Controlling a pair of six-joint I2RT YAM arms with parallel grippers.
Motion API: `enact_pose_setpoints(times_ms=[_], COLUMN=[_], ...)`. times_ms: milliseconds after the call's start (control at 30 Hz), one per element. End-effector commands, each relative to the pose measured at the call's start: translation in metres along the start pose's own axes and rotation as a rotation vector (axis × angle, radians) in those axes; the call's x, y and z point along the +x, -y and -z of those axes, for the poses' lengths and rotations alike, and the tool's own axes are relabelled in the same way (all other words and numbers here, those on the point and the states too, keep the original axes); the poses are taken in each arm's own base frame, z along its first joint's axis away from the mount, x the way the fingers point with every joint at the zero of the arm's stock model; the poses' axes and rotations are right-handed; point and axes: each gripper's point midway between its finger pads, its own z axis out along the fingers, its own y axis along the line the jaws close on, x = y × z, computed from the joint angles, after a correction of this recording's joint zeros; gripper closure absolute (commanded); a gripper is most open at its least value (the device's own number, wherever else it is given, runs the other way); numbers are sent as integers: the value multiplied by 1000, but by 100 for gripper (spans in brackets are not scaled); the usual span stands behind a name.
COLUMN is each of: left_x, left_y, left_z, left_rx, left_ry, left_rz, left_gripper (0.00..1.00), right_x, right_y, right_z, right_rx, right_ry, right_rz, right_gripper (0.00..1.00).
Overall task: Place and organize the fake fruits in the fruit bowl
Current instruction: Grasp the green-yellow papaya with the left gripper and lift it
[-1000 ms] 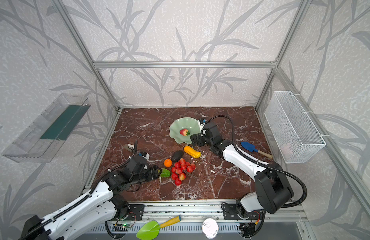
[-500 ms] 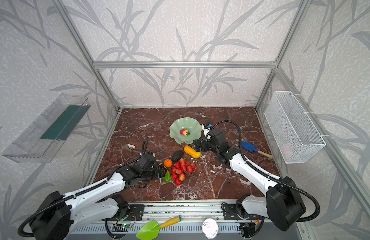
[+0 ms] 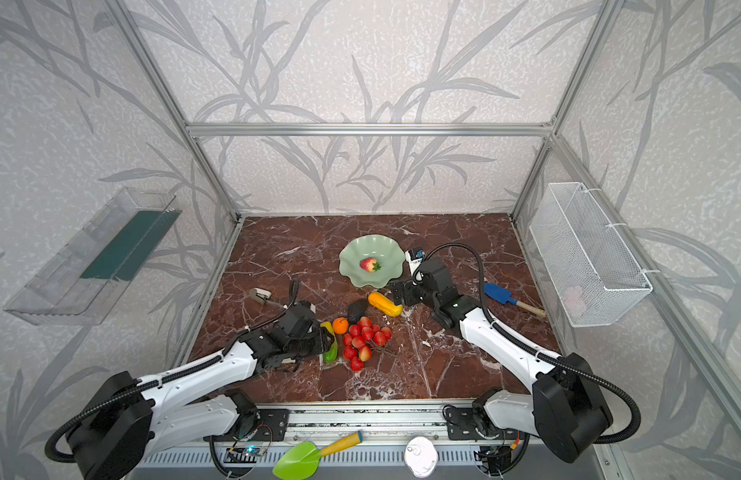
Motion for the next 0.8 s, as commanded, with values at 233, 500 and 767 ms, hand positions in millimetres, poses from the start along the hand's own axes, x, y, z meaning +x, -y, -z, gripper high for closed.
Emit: enact_pose_setpoints(times_ms=[233, 500, 767], left_x=[-32, -29, -3], left_y=[5, 14, 2], left_z=[51, 42, 5], left_rx=[45, 4, -45], left_ry=[213, 108, -36], left_rz=[-79, -121, -93], left_gripper=[53, 34, 27], right_x=[1, 5, 13], right_y=[5, 8, 12], right_z=[4, 10, 16], right_rx=[15, 22, 31], right_ry=[17, 13, 5], right_rz=[-26, -30, -35], right_gripper=[1, 1, 1])
